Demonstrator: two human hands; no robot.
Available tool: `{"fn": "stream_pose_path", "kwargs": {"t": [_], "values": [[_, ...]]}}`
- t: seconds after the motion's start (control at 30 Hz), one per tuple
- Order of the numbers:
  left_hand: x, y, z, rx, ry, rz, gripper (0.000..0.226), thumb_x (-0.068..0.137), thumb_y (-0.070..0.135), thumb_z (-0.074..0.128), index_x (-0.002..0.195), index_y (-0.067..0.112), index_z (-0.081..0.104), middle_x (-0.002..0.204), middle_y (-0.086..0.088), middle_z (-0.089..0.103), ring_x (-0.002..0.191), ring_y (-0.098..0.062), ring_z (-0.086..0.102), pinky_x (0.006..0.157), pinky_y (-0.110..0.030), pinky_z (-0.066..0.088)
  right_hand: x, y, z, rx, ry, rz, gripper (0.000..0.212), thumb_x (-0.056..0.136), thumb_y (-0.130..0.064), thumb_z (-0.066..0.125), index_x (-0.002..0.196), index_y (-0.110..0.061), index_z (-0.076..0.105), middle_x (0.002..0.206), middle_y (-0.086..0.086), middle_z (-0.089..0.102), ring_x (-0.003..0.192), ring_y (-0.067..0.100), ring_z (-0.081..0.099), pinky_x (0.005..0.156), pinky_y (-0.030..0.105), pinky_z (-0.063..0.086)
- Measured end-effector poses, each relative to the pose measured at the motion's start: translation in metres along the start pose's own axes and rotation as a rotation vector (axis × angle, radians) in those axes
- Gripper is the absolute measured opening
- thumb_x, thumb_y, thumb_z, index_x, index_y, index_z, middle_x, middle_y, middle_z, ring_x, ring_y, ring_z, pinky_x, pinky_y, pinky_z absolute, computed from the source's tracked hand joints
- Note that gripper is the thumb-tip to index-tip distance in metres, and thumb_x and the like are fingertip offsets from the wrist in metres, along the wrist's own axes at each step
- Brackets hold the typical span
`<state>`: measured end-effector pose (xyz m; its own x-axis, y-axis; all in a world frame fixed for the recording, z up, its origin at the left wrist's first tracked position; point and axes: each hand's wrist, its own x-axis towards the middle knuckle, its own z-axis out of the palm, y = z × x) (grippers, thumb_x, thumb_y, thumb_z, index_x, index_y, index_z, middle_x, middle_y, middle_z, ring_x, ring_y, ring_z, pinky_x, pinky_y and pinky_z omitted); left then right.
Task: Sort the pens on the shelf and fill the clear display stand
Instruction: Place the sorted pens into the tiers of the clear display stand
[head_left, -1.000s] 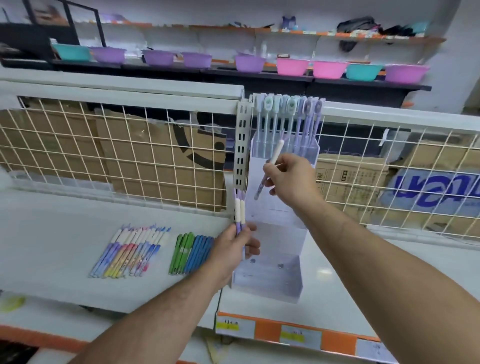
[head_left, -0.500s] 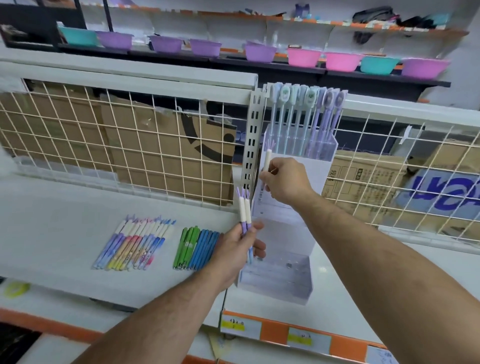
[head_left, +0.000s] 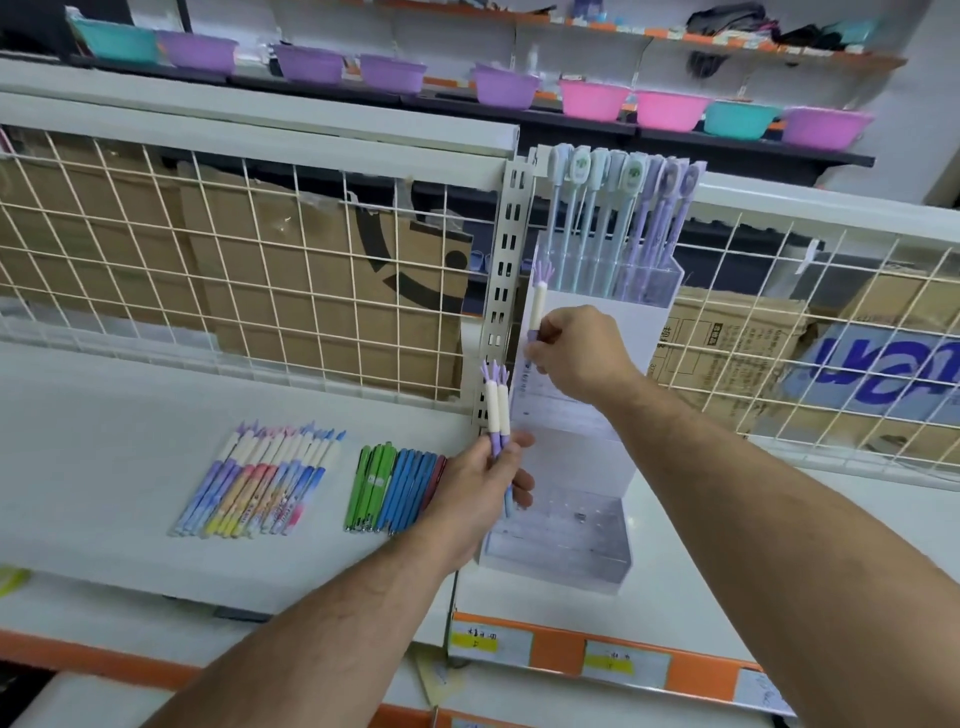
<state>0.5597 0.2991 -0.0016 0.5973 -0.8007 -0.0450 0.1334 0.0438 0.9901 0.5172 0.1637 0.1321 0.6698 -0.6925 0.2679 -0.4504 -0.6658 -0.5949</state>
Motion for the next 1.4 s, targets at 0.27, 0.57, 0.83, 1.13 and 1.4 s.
{"fn": "stream_pose_path", "kwargs": {"t": [0.27,0.57,0.83,1.13,1.4], "values": [[0.000,-0.001,-0.003,0.037,-0.049,0.000,0.023,0.103,0.034,0.051,0.094,0.043,0.071,0.069,0.005,0.065,0.065,-0.010,0.062,0.091,-0.052,0.054,-0.056,0.005,0.013,0.070,0.000,0.081,0.014,0.082,-0.022,0.071,0.069,-0.018,0.071,0.063,-0.009,0.069,0.055,0.003,0.061,0.049,0.017,0.044],[-0.001,0.000,-0.006,0.045,-0.104,-0.004,0.021,0.105,0.031,0.047,0.105,0.028,0.068,0.076,0.002,0.069,0.073,-0.013,0.068,0.081,-0.033,0.056,-0.070,0.001,0.010,0.122,-0.114,0.055,0.017,0.087,-0.016,0.072,0.078,-0.006,0.063,0.071,0.007,0.069,0.058,0.011,0.067,0.055,0.029,0.052],[-0.003,0.001,-0.006,-0.054,-0.083,-0.003,0.026,0.106,0.027,0.047,0.107,0.035,0.071,0.076,-0.003,0.067,0.071,-0.016,0.067,0.066,-0.017,0.052,-0.033,-0.018,-0.030,0.317,0.250,0.039,0.013,0.096,-0.021,0.063,0.088,-0.011,0.061,0.076,0.002,0.073,0.072,0.013,0.074,0.069,0.052,0.062],[-0.003,0.001,-0.006,-0.006,-0.084,0.020,0.023,0.105,0.029,0.047,0.108,0.034,0.070,0.074,0.001,0.067,0.069,-0.012,0.066,0.061,-0.013,0.049,-0.021,-0.019,-0.020,0.172,0.255,-0.007,0.015,0.097,-0.025,0.060,0.084,-0.018,0.058,0.075,0.000,0.071,0.077,0.022,0.073,0.069,0.050,0.061],[-0.003,0.001,-0.005,0.025,-0.068,0.014,0.029,0.105,0.033,0.047,0.095,0.047,0.071,0.072,0.004,0.068,0.069,-0.011,0.067,0.064,-0.016,0.050,-0.025,-0.018,-0.005,-0.060,0.126,-0.028,0.017,0.098,-0.021,0.058,0.087,-0.008,0.063,0.079,0.008,0.070,0.078,0.026,0.068,0.070,0.047,0.059]]}}
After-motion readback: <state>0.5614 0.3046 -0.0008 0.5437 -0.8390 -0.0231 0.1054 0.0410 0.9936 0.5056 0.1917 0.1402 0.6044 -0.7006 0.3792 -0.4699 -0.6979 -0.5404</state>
